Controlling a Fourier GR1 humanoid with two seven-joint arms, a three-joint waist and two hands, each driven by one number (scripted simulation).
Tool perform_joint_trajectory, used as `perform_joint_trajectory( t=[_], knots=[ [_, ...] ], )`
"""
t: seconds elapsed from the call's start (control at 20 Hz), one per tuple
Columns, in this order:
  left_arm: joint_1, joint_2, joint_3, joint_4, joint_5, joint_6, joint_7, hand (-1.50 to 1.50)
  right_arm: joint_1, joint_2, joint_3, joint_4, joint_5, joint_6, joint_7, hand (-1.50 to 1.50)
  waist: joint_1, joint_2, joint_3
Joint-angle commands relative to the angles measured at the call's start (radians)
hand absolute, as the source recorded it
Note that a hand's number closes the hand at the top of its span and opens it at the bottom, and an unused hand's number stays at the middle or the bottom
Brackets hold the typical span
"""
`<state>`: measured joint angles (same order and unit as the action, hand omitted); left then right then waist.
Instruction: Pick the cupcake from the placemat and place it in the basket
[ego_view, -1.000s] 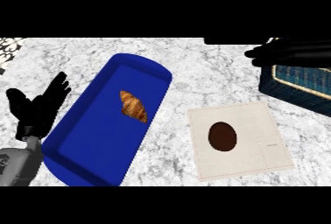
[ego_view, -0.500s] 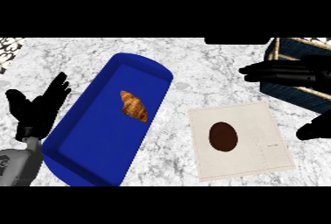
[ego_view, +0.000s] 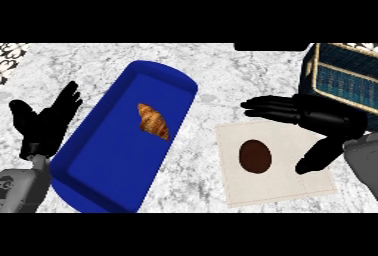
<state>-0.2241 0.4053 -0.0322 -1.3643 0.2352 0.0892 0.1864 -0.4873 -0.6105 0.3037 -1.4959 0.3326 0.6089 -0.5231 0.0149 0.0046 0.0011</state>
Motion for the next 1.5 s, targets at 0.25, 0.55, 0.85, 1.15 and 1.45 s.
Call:
perform_joint_trajectory(
  t=[0.25, 0.55, 0.85, 1.15, 1.45],
  knots=[
    [-0.03, -0.005, 0.046, 0.023, -0.009, -0.035, 0.013, 0.0, -0.005, 0.096, 0.126, 0.221, 0.221, -0.103, -0.178, -1.5, -0.006, -0.001, -0.001],
    [0.015, -0.045, 0.033, 0.004, -0.065, -0.027, -0.014, 0.0, -0.058, 0.208, 0.167, 0.284, 0.331, -0.129, -0.094, -1.5, -0.006, -0.003, -0.001],
    [-0.021, -0.024, 0.086, -0.054, -0.037, -0.062, 0.096, 0.0, -0.076, 0.157, 0.091, 0.349, 0.345, -0.091, -0.227, -1.5, -0.01, -0.004, -0.001],
    [-0.053, -0.081, 0.065, 0.05, -0.098, -0.04, 0.032, 0.0, -0.11, 0.209, 0.118, 0.433, 0.361, -0.104, -0.27, -1.5, -0.01, -0.001, -0.001],
    [0.015, -0.094, 0.072, -0.018, -0.107, -0.039, 0.023, 0.0, -0.06, 0.173, 0.14, 0.391, 0.345, -0.109, -0.329, -1.5, -0.01, -0.004, -0.001]
  ],
)
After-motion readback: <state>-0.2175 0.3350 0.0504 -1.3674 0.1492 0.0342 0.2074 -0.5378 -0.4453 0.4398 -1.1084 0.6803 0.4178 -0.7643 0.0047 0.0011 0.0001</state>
